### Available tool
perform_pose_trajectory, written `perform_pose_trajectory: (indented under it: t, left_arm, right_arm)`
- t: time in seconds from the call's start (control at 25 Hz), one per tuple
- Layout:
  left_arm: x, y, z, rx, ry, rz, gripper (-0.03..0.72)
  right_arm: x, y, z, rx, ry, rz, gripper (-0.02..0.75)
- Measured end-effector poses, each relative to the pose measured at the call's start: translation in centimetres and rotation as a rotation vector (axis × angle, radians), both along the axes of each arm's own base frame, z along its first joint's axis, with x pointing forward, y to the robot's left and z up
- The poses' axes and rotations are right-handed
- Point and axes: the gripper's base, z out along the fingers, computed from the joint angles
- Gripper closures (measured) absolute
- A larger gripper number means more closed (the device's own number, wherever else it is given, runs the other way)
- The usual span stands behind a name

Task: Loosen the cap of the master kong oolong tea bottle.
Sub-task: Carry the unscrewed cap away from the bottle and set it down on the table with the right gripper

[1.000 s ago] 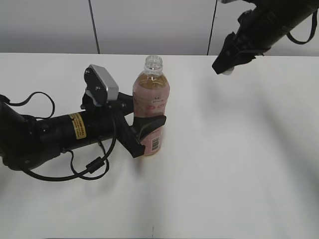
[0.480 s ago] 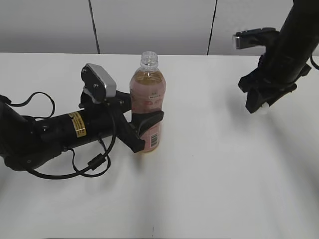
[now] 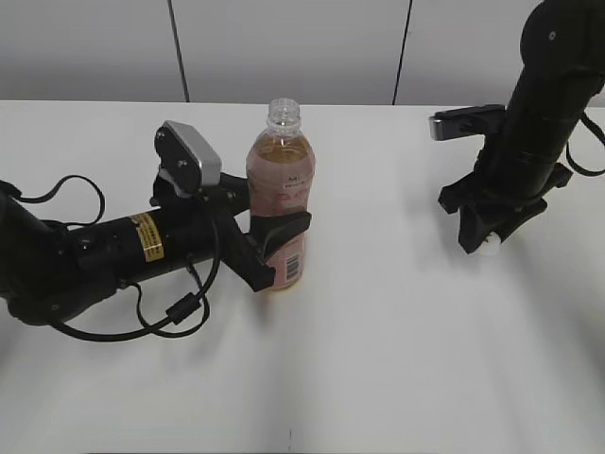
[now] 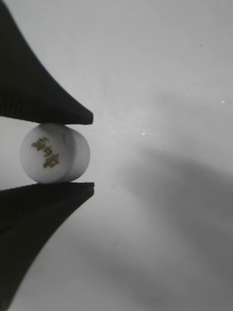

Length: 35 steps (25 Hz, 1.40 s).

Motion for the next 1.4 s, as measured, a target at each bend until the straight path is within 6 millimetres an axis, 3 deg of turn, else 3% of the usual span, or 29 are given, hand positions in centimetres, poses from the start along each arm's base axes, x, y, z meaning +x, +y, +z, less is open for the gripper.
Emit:
perform_pose_trajectory:
  t: [0.28,1.08,1.2,1.4]
  left_arm:
    - [-0.7,0.3,-0.5,0.012,0.027,0.000,0.302]
    - [-1.6,0.7,-0.8,-0.010,0.042,0.004,0.290]
    - [-1.8,0.8,-0.8,-0.011,0.046,0.004,0.288]
    - [-2.2,1.0,-0.9,-0.020,0.054,0.006,0.253]
  right_arm:
    - [0.4,0.1,-2.5,-0.010,0.031,-0.006,0.462]
    - [0.6,0.1,-2.6,-0.007,0.016,-0.008,0.462]
    - [0.6,0.1,-2.6,-0.008,0.015,-0.008,0.423]
    - [0.6,0.2,-2.6,-0.005,0.015,-0.010,0.271]
